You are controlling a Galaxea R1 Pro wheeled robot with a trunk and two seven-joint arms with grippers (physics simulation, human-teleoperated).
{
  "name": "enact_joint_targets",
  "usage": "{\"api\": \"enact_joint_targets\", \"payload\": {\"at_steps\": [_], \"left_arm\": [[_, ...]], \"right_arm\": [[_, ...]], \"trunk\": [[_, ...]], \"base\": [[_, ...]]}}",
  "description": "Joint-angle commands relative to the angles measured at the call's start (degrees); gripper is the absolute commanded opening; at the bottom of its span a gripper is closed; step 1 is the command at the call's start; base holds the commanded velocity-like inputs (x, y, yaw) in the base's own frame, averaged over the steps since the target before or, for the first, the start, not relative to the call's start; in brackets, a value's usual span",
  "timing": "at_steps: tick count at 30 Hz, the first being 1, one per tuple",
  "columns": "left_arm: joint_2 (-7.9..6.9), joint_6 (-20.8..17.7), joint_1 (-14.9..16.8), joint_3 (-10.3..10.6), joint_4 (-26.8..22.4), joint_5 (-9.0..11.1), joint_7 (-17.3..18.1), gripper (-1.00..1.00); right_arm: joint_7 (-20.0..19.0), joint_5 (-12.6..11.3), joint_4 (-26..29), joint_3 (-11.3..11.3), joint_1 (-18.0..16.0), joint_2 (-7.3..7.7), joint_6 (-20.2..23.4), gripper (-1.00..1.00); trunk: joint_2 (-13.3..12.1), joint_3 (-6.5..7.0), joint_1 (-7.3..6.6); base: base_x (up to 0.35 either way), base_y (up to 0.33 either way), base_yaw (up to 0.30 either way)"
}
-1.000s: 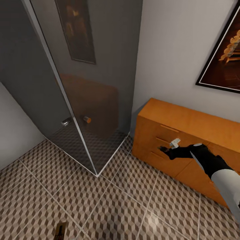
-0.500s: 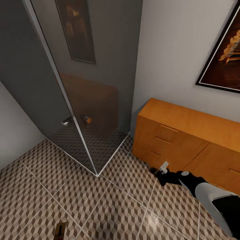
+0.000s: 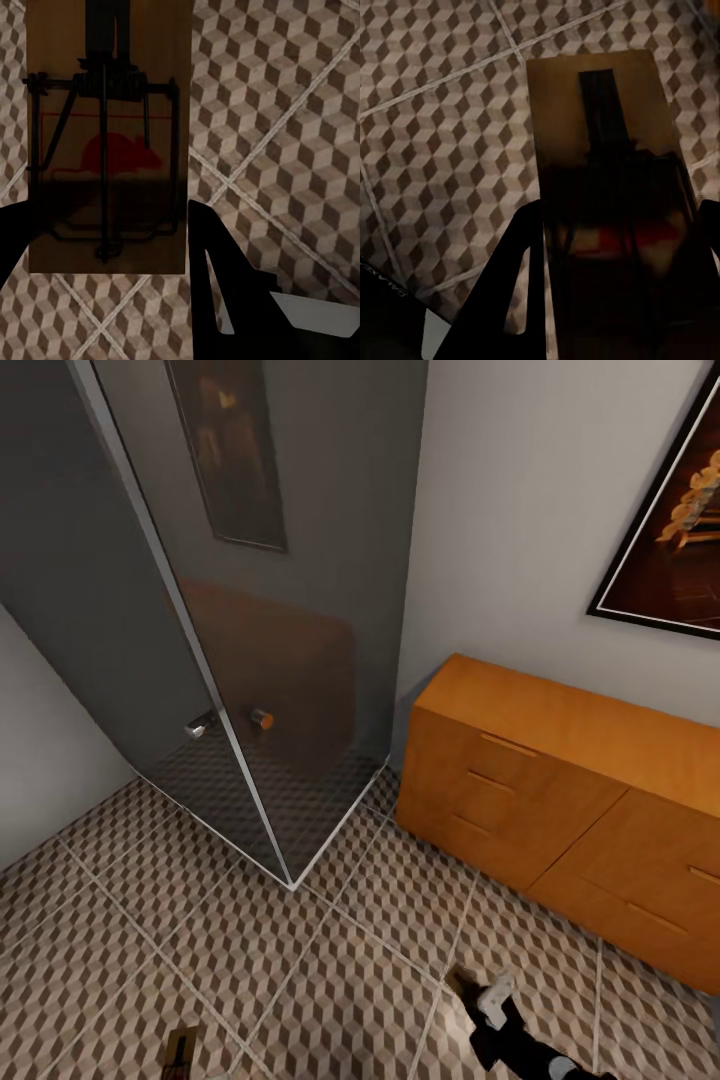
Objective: Take the four mousetraps from the cabinet in the bathroom and place them on the bathroom floor. Make sure all four end up on the same floor surface, and ensure that at least two of them are either under or directly next to the same bathroom sink.
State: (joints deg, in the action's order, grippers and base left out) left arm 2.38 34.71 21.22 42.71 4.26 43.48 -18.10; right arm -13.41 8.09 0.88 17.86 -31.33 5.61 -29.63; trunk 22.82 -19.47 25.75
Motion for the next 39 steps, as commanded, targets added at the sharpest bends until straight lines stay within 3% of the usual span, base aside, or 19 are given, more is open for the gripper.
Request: {"api": "enact_joint_targets", "payload": {"at_steps": [1,5,8,11,13,17,30,39], "left_arm": [[0.07,0.1,0.1,0.4,0.2,-0.2,-0.3,-1.00],[0.08,0.1,0.1,0.4,0.2,-0.2,-0.3,-1.00],[0.04,0.1,0.1,0.4,0.2,-0.2,-0.3,-1.00],[0.01,0.1,0.1,0.4,0.2,-0.2,-0.4,-1.00],[0.00,0.1,0.1,0.4,0.2,-0.2,-0.4,-1.00],[-0.02,0.1,0.1,0.4,0.2,-0.2,-0.4,-1.00],[-0.08,0.1,0.1,0.4,0.2,-0.2,-0.4,-1.00],[-0.18,0.1,0.1,0.4,0.2,-0.2,-0.4,-1.00]], "right_arm": [[2.4,0.3,0.0,-0.7,1.8,-0.72,-2.2,-1.00],[7.9,0.2,0.0,-0.7,6.2,-2.73,-7.8,-1.00],[12.7,-1.6,0.0,-0.8,8.3,-3.79,-11.7,-1.00],[18.1,-6.8,0.0,-0.8,9.0,-5.09,-13.4,-1.00],[19.3,-8.6,0.0,-0.8,9.1,-5.41,-13.7,-1.00],[20.3,-10.1,0.0,-0.8,9.2,-5.35,-14.0,-1.00],[20.7,-10.6,0.1,-0.8,9.3,-5.50,-14.0,-1.00],[21.0,-10.6,0.1,-0.8,9.3,-5.70,-14.0,-1.00]], "trunk": [[0.1,-0.08,0.04],[0.1,-0.08,0.04],[0.1,-0.08,0.04],[0.1,-0.08,0.04],[0.1,-0.08,0.04],[0.1,-0.08,0.04],[0.1,-0.08,0.04],[0.1,-0.01,0.04]], "base": [[0.000,0.000,0.000],[0.000,0.000,0.000],[0.000,0.000,0.000],[0.000,0.000,0.000],[0.000,0.000,0.000],[0.000,0.000,0.000],[0.000,0.000,0.000],[0.000,0.000,0.270]]}}
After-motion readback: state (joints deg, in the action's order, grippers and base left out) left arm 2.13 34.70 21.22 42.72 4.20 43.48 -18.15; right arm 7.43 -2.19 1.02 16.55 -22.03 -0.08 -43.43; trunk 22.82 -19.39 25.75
